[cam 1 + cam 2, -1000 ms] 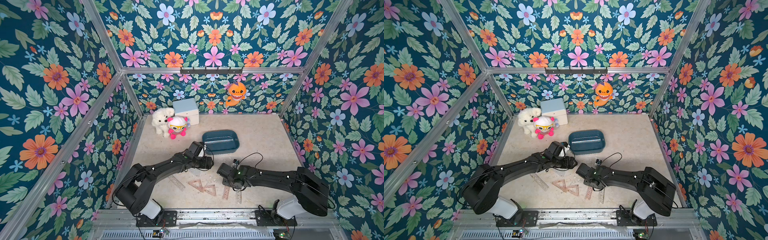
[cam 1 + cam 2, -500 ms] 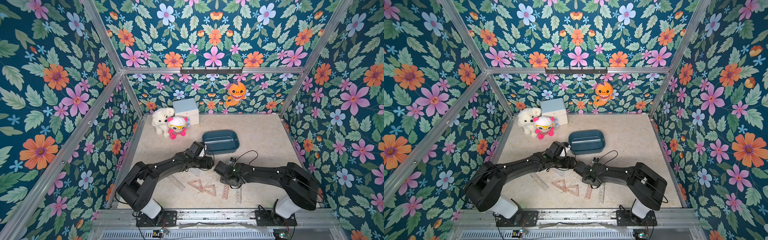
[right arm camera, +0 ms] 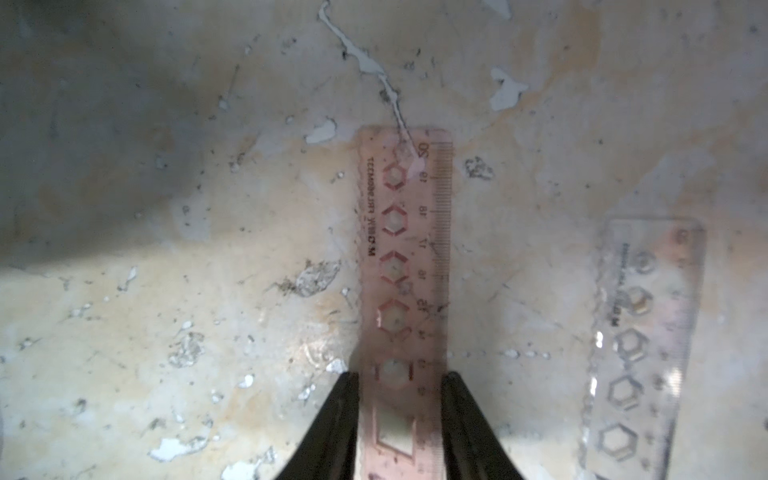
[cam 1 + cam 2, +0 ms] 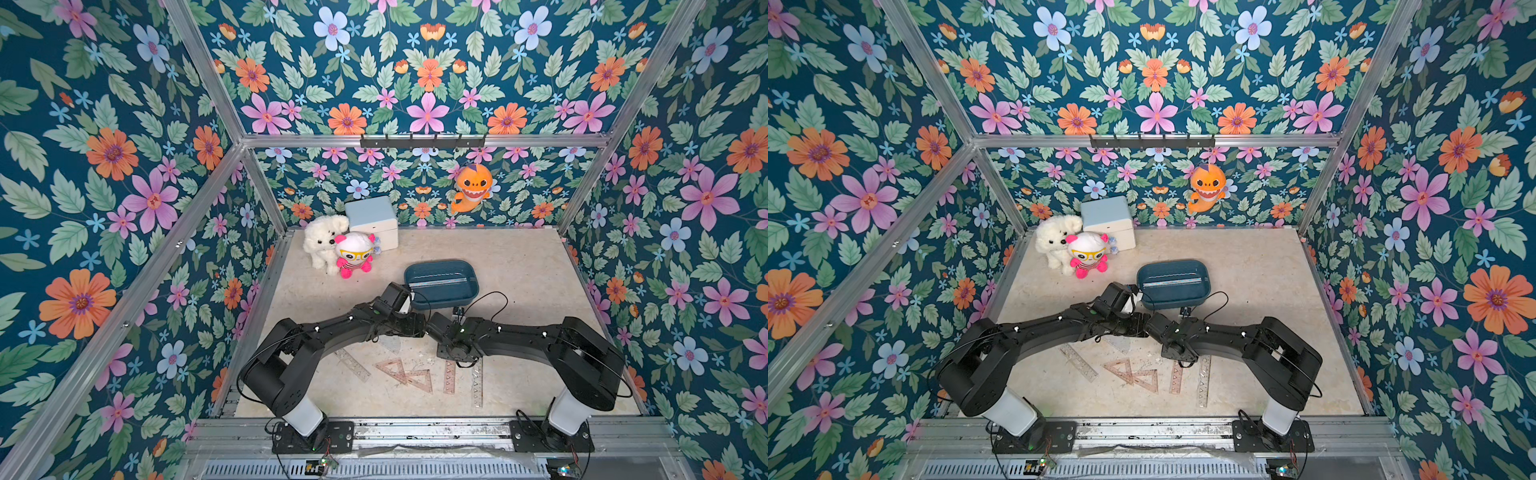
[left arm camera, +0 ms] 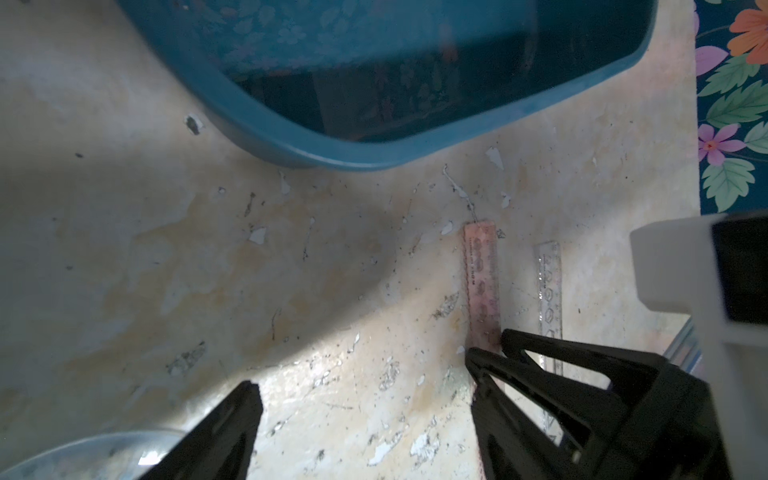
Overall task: Put the scattered rulers into the storage box
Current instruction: Move the ruler to the center of the board.
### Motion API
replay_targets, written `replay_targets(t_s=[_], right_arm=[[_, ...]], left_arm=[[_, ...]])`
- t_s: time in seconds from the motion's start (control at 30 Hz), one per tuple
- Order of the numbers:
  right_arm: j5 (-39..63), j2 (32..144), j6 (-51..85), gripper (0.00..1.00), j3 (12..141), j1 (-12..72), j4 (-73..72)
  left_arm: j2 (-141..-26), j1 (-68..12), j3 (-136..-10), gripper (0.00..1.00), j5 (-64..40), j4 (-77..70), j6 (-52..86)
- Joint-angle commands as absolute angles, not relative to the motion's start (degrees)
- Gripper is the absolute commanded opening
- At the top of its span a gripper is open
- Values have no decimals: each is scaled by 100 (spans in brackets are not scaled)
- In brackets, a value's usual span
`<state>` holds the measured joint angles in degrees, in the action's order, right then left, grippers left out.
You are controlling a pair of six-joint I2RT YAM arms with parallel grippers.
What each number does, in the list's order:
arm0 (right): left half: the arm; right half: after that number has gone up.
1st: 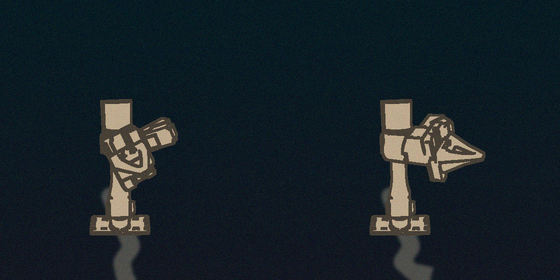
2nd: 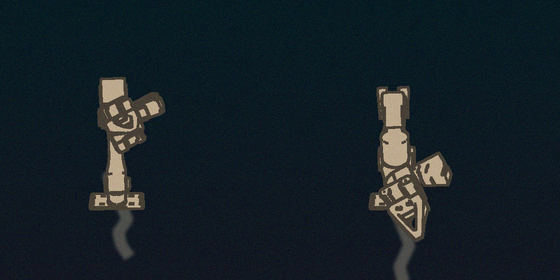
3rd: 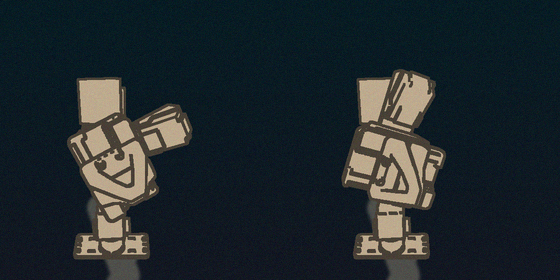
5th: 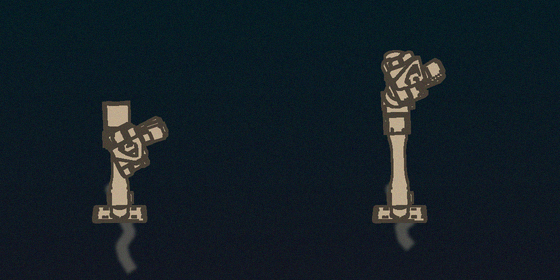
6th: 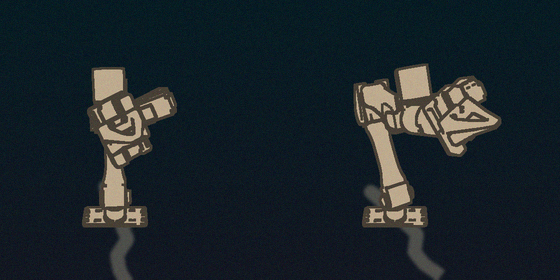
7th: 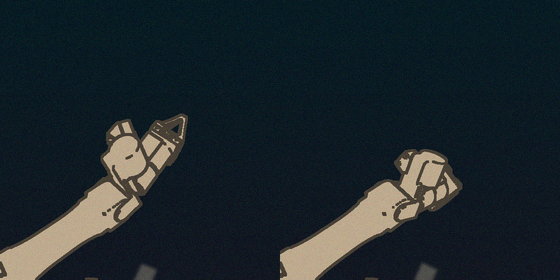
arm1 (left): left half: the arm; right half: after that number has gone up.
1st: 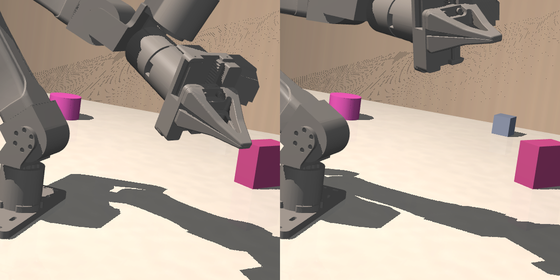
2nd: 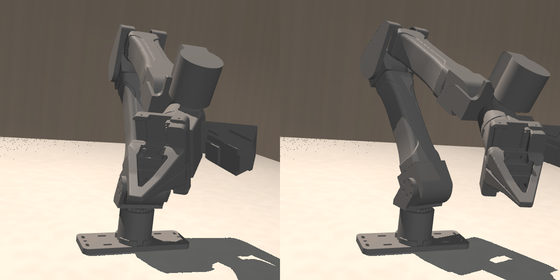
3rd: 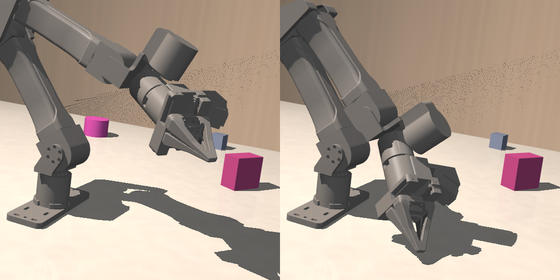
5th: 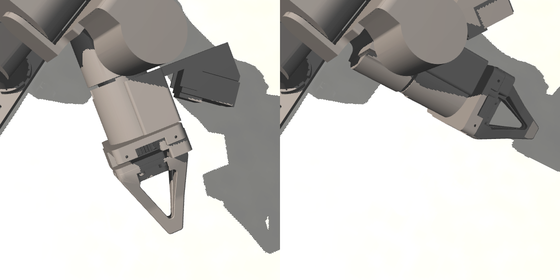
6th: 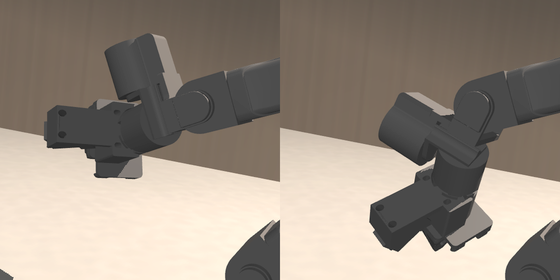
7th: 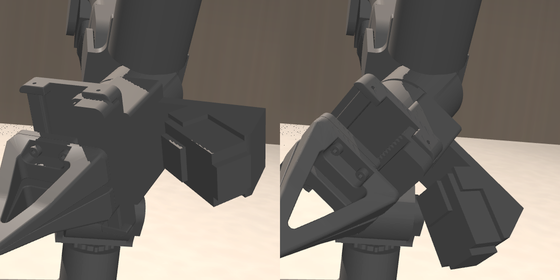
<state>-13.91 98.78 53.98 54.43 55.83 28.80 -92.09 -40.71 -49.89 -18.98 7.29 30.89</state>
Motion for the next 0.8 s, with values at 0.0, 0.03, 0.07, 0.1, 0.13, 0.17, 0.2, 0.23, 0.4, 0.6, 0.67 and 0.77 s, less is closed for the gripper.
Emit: replay_targets(t_s=[0.0,0.03,0.07,0.1,0.13,0.17,0.2,0.23,0.4,0.6,0.67,0.77], right_arm=[[-1066,9933,5192,35,5427,5527,2797],[-1042,9871,5163,36,5432,5533,2788],[-1021,9775,5151,37,5434,5522,2779],[-1013,9656,5137,39,5411,5528,2786],[-1011,9561,5133,40,5388,5528,2770],[-1011,9322,5131,40,5338,5526,2757],[-1011,9170,5130,40,5279,5532,2730],[-1011,9046,5124,40,5216,5527,2696],[-970,8365,5130,31,4589,5525,2157],[-881,7992,5203,0,3841,5527,1311],[-845,7989,5211,0,3744,5526,1157],[-809,8041,5225,0,3618,5520,970]], left_arm=[[-9191,-4068,-5019,84,-1951,681,3058],[-9179,-4069,-5019,83,-1994,698,3056],[-9149,-4081,-5019,82,-2050,739,3029],[-9122,-4093,-5019,82,-2116,800,3001],[-9092,-4101,-5032,80,-2176,865,2959],[-9059,-4115,-5049,79,-2246,940,2918],[-9045,-4143,-5066,77,-2327,1003,2890],[-9033,-4176,-5076,75,-2413,1034,2870],[-9213,-4461,-5175,65,-2853,1056,2873],[-9660,-4729,-5358,61,-3200,914,2958],[-9778,-4754,-5412,60,-3264,918,2978],[-9899,-4781,-5449,60,-3333,893,3023]])
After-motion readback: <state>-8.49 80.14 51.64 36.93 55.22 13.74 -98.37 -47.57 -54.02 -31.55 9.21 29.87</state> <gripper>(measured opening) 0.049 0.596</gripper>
